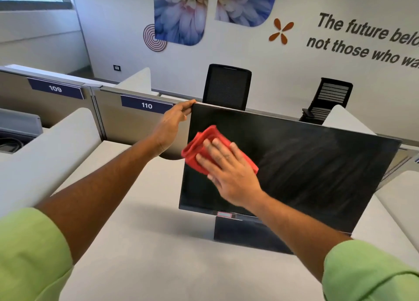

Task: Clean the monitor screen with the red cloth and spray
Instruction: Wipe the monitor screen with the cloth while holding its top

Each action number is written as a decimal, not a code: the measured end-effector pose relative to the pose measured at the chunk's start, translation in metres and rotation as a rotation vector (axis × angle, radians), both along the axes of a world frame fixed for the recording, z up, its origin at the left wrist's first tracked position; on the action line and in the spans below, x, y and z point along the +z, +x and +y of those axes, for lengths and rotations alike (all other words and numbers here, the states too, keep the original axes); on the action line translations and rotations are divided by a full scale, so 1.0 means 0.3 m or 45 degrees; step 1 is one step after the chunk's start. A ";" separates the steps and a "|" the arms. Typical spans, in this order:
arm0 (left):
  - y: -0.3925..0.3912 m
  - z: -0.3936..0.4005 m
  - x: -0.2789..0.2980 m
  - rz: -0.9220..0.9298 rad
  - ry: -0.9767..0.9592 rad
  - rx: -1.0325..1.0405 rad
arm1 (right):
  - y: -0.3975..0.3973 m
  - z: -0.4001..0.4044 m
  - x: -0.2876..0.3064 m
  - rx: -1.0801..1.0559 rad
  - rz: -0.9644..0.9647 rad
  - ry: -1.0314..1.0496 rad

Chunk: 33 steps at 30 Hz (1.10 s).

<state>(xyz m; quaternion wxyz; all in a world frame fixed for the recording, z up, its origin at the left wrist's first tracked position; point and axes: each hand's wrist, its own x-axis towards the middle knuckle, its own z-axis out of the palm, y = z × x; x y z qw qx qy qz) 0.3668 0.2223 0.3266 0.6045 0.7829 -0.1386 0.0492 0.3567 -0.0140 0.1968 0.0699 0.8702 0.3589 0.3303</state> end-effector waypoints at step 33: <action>0.015 -0.021 -0.024 -0.049 -0.041 0.107 | -0.349 -0.417 -0.335 -0.170 0.449 -0.425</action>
